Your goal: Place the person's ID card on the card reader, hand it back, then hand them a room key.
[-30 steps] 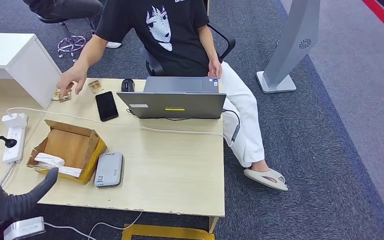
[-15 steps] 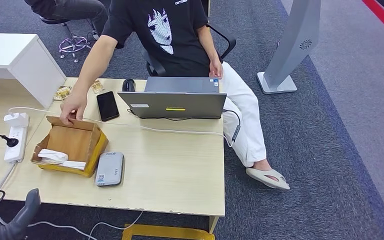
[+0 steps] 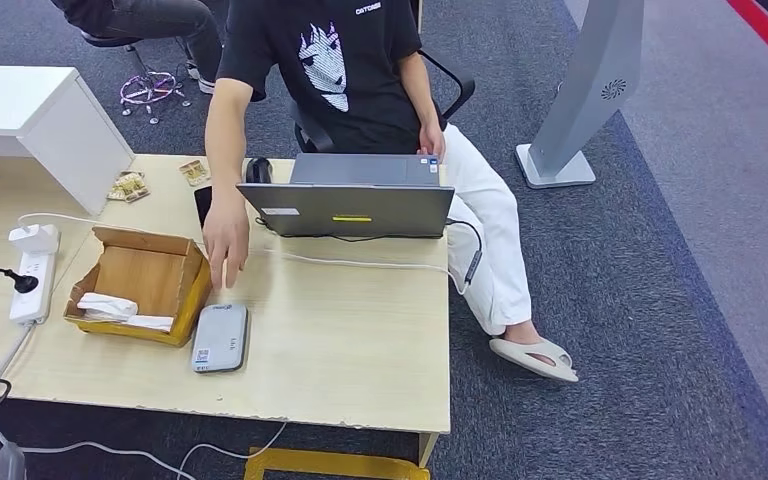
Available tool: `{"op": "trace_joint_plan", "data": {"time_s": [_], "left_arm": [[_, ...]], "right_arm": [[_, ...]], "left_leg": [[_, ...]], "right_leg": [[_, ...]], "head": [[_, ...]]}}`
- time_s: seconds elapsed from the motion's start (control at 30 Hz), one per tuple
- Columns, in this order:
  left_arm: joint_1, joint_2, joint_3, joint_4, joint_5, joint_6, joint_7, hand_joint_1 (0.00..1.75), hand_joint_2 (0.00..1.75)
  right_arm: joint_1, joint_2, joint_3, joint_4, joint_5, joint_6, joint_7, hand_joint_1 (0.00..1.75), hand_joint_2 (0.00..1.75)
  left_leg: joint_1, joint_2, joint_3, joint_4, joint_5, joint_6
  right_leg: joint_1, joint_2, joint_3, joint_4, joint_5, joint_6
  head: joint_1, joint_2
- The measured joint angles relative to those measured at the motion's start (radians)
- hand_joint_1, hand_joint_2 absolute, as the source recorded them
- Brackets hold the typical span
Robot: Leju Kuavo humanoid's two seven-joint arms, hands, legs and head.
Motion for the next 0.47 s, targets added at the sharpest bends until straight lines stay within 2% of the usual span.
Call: {"op": "trace_joint_plan", "data": {"time_s": [0.2,0.47], "left_arm": [[-0.019,-0.012,0.051,0.097,-0.008,0.006,-0.003,0.00,1.75],[-0.025,-0.017,0.068,0.134,-0.009,0.006,-0.005,0.00,1.75]], "right_arm": [[0.000,0.000,-0.002,0.015,0.002,-0.002,0.004,0.00,1.75],[0.000,0.000,-0.004,0.021,0.002,-0.002,0.004,0.00,1.75]], "left_leg": [[0.000,0.000,0.000,0.000,0.000,0.000],[0.000,0.000,0.000,0.000,0.000,0.000]], "right_leg": [[0.000,0.000,0.000,0.000,0.000,0.000],[0.000,0.000,0.000,0.000,0.000,0.000]], "head": [[0.000,0.000],[0.000,0.000]]}}
